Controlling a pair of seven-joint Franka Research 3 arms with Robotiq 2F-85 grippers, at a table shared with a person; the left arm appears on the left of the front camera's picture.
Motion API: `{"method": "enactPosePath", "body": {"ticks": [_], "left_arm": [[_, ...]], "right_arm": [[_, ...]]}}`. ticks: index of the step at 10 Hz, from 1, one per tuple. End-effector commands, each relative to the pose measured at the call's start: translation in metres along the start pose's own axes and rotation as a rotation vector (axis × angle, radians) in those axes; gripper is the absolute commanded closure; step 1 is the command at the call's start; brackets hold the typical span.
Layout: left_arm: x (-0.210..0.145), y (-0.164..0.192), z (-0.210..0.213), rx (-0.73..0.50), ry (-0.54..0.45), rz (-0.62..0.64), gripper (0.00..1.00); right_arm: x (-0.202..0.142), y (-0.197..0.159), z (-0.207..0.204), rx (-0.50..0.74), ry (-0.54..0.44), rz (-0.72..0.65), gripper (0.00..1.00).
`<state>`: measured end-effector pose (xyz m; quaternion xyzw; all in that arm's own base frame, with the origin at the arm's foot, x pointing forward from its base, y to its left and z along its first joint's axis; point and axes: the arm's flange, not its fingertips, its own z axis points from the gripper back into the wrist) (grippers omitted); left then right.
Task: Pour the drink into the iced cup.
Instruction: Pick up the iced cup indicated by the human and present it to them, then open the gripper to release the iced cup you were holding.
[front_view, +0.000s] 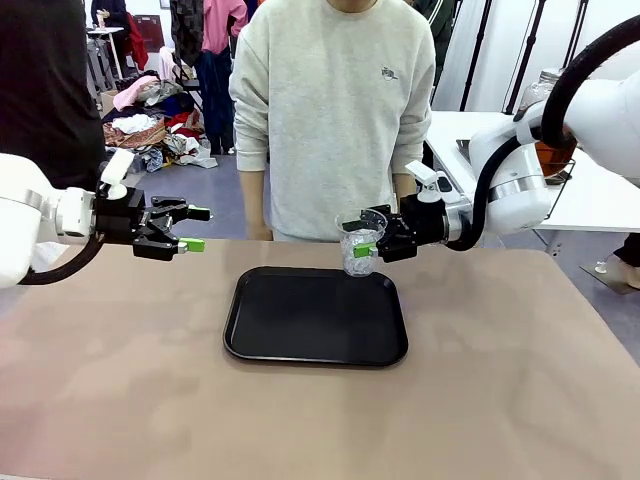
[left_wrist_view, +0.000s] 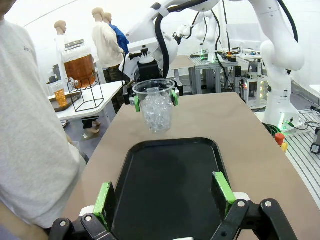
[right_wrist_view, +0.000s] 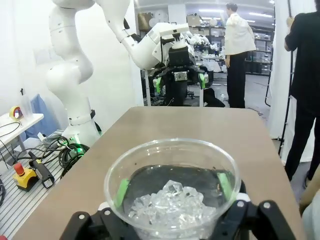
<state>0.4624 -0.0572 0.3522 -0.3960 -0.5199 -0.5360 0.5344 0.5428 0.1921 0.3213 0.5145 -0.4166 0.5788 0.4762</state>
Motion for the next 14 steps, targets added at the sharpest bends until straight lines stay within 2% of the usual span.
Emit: {"method": "enactPosePath", "body": {"ticks": [1, 6, 9, 10, 14], "left_arm": [[0.001, -0.001, 0.001, 0.001, -0.001, -0.004, 0.00], [0.001, -0.001, 0.001, 0.001, -0.001, -0.004, 0.00], [0.001, -0.001, 0.001, 0.001, -0.001, -0.004, 0.00], [0.001, -0.001, 0.001, 0.001, -0.001, -0.004, 0.00], [0.001, -0.001, 0.001, 0.001, -0.001, -0.004, 0.00]], "right_arm": [[0.021, -0.007, 0.006, -0.019, -0.018, 0.011, 0.13], [0.047, -0.031, 0.011, -0.124, -0.081, 0.048, 0.13], [0.047, -0.037, 0.014, -0.134, -0.096, 0.024, 0.13], [0.042, -0.027, 0.014, -0.109, -0.074, 0.061, 0.13], [0.042, -0.027, 0.014, -0.109, -0.074, 0.061, 0.13]]}}
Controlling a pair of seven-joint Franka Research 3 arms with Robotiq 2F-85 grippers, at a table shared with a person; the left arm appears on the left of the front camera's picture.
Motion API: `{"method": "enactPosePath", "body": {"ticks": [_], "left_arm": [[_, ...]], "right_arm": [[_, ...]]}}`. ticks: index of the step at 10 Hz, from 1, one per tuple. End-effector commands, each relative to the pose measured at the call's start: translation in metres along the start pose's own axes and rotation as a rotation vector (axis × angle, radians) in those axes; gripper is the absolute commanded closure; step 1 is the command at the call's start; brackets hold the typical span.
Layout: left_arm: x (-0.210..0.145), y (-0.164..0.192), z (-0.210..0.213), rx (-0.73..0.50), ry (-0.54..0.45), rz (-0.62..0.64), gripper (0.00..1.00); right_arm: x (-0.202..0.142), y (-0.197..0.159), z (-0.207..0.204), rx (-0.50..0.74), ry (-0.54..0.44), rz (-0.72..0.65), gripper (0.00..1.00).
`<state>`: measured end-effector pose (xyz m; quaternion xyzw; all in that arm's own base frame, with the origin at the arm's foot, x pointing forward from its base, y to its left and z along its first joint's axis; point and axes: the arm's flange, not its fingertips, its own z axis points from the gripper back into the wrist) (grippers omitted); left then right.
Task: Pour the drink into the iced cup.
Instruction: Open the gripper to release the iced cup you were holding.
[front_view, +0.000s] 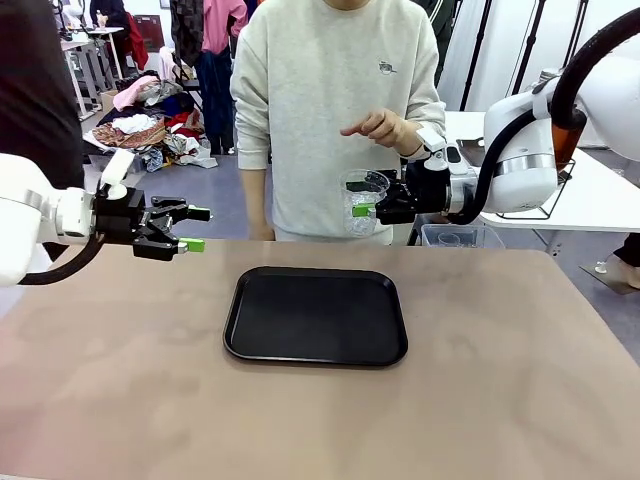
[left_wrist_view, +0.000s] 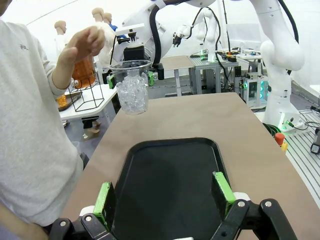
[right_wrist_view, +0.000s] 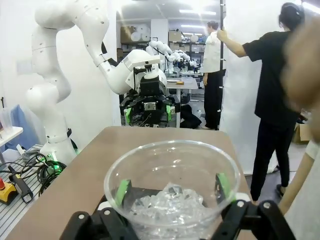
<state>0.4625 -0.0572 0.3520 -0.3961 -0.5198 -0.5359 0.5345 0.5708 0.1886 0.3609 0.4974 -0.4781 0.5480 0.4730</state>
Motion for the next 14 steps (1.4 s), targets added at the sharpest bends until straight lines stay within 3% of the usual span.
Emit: {"method": "enactPosePath", "body": {"ticks": [1, 14], "left_arm": [[0.0012, -0.0006, 0.0010, 0.001, -0.001, -0.005, 0.00], [0.0012, -0.0006, 0.0010, 0.001, -0.001, -0.005, 0.00]], "right_arm": [[0.0036, -0.0004, -0.0003, 0.001, -0.002, 0.009, 0.13], [0.0036, -0.0004, -0.0003, 0.001, -0.002, 0.009, 0.13]]}}
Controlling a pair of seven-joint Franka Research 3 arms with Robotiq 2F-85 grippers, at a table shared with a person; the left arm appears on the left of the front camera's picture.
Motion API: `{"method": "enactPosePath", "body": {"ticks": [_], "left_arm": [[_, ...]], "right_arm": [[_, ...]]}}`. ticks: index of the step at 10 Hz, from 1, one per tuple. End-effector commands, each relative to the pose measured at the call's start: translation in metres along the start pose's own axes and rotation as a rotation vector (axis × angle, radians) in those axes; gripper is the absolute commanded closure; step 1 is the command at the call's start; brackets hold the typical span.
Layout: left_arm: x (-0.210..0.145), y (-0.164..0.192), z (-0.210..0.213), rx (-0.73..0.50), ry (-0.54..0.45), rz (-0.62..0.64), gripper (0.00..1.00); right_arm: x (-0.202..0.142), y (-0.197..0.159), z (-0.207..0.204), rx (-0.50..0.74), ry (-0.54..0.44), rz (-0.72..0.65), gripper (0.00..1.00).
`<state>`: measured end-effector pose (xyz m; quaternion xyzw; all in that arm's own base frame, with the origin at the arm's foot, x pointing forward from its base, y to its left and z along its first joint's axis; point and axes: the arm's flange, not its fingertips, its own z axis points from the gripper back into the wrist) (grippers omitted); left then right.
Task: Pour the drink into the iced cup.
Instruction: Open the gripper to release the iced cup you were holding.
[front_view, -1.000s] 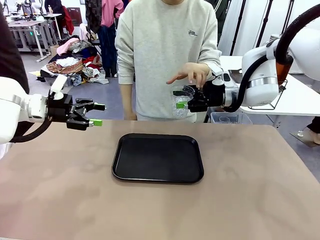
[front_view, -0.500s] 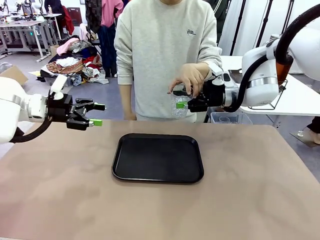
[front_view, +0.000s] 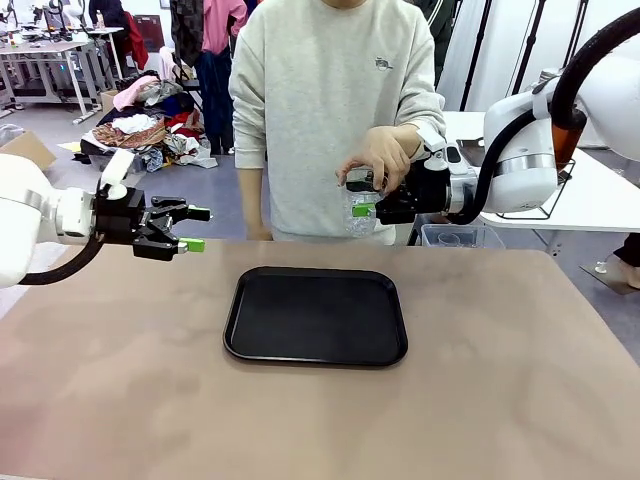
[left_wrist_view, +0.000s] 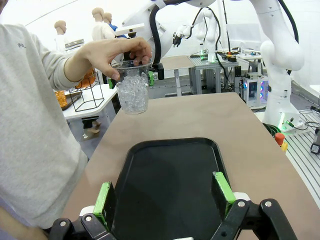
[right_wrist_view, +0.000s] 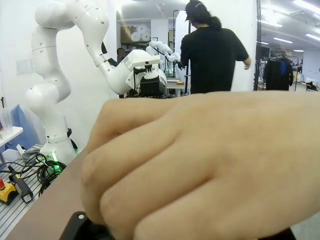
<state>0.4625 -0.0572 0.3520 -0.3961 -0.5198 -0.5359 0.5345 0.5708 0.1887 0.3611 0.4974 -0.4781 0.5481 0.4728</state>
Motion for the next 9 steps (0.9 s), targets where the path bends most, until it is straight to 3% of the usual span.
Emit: {"method": "enactPosePath", "body": {"ticks": [1, 9], "left_arm": [[0.0012, -0.0006, 0.0010, 0.001, -0.001, -0.005, 0.00], [0.0012, -0.0006, 0.0010, 0.001, -0.001, -0.005, 0.00]], "right_arm": [[0.0034, -0.0004, -0.0002, 0.001, -0.002, 0.008, 0.13], [0.0034, -0.0004, -0.0002, 0.001, -0.002, 0.008, 0.13]]}}
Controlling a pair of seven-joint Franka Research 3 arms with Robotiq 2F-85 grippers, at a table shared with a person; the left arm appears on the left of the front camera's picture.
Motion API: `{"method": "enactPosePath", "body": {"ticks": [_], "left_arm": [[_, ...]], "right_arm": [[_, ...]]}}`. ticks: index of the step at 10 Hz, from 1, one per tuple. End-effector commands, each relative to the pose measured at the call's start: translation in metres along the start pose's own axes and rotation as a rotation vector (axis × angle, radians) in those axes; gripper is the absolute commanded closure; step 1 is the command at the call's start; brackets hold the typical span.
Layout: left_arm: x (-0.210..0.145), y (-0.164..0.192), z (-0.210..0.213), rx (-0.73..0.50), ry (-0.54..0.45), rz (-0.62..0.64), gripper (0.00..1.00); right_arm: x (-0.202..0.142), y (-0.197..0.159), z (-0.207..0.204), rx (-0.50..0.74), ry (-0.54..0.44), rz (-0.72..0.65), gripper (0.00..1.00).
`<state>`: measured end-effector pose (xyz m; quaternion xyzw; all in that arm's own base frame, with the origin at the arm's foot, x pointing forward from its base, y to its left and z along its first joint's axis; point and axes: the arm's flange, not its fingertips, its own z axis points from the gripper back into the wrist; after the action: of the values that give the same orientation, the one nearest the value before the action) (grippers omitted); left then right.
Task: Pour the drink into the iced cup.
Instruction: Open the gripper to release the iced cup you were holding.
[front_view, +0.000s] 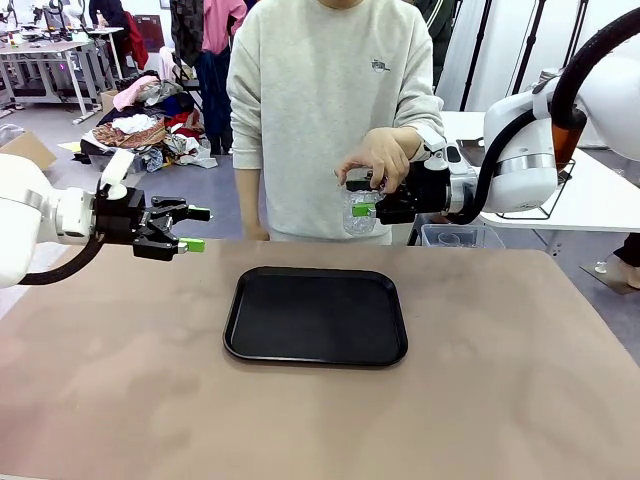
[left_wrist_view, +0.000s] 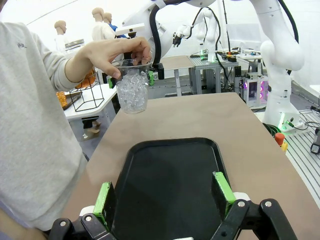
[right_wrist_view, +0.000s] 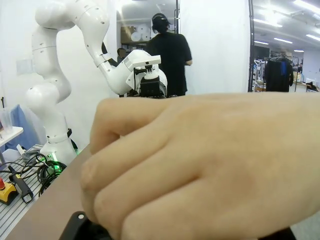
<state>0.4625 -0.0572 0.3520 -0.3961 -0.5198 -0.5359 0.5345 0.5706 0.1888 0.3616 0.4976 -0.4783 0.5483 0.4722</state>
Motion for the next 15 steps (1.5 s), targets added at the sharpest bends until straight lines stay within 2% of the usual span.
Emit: {"method": "enactPosePath", "body": {"ticks": [1, 2, 3, 4, 9, 15], "left_arm": [[0.001, -0.001, 0.001, 0.001, -0.001, -0.005, 0.00], [0.001, -0.001, 0.001, 0.001, -0.001, -0.005, 0.00], [0.001, -0.001, 0.001, 0.001, -0.001, -0.005, 0.00], [0.001, -0.001, 0.001, 0.001, -0.001, -0.005, 0.00], [0.001, -0.001, 0.001, 0.001, -0.001, -0.005, 0.00], [0.001, -0.001, 0.001, 0.001, -0.001, -0.005, 0.00]], "right_arm": [[0.003, 0.000, 0.000, 0.000, -0.001, 0.008, 0.13], [0.000, 0.000, 0.000, 0.000, 0.000, 0.000, 0.13], [0.000, -0.001, 0.002, 0.006, -0.010, -0.017, 0.01], [0.000, -0.001, 0.004, 0.016, -0.019, -0.030, 0.00], [-0.005, 0.009, 0.031, -0.018, -0.043, -0.087, 0.00], [-0.036, 0.037, 0.076, -0.096, -0.058, -0.114, 0.00]]}}
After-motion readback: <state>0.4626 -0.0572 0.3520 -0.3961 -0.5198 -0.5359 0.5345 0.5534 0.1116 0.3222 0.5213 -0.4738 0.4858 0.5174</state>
